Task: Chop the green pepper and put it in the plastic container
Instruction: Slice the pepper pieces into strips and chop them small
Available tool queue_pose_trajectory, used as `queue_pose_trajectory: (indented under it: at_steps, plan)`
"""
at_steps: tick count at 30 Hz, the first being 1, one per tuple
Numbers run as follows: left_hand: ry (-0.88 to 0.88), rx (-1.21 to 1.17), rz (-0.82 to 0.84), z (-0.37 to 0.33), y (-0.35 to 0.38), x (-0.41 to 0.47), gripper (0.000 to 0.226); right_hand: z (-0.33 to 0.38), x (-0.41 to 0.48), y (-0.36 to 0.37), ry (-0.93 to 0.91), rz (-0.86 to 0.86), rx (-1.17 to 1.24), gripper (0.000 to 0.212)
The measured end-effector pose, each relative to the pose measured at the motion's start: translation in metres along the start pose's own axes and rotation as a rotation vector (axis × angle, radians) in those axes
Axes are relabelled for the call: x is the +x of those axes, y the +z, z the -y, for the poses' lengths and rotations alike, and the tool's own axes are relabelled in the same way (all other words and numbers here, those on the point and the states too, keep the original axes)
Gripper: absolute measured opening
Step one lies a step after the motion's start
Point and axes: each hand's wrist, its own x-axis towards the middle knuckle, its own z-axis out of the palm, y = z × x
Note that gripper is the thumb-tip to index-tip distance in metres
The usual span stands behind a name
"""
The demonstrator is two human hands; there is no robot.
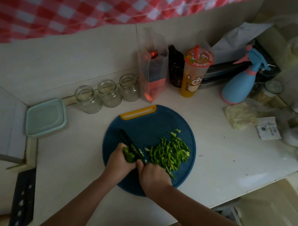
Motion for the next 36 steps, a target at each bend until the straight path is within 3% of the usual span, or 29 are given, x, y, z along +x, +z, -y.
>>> queue_pose_trajectory:
  at_steps: [3, 9, 19, 25, 36]
  plan:
    - [0.003, 0.004, -0.018, 0.000, -0.001, -0.002, 0.035, 0.009, 0.006, -0.002, -0.003, -0.009, 0.017, 0.059]
    - [0.013, -0.109, -0.060, 0.003, 0.003, -0.010, 0.048, -0.009, 0.001, -0.003, -0.062, -0.029, 0.056, 0.042]
    - [0.074, -0.096, -0.107, 0.013, 0.012, -0.021, 0.049, -0.036, -0.035, -0.008, -0.078, -0.041, 0.211, 0.057]
    - [0.060, -0.111, -0.119, 0.012, 0.014, -0.021, 0.048, -0.034, -0.043, -0.004, -0.130, -0.075, 0.266, 0.054]
    - [0.035, -0.092, -0.128, 0.010, 0.016, -0.022, 0.046, -0.037, -0.046, 0.012, -0.099, -0.090, 0.153, 0.046]
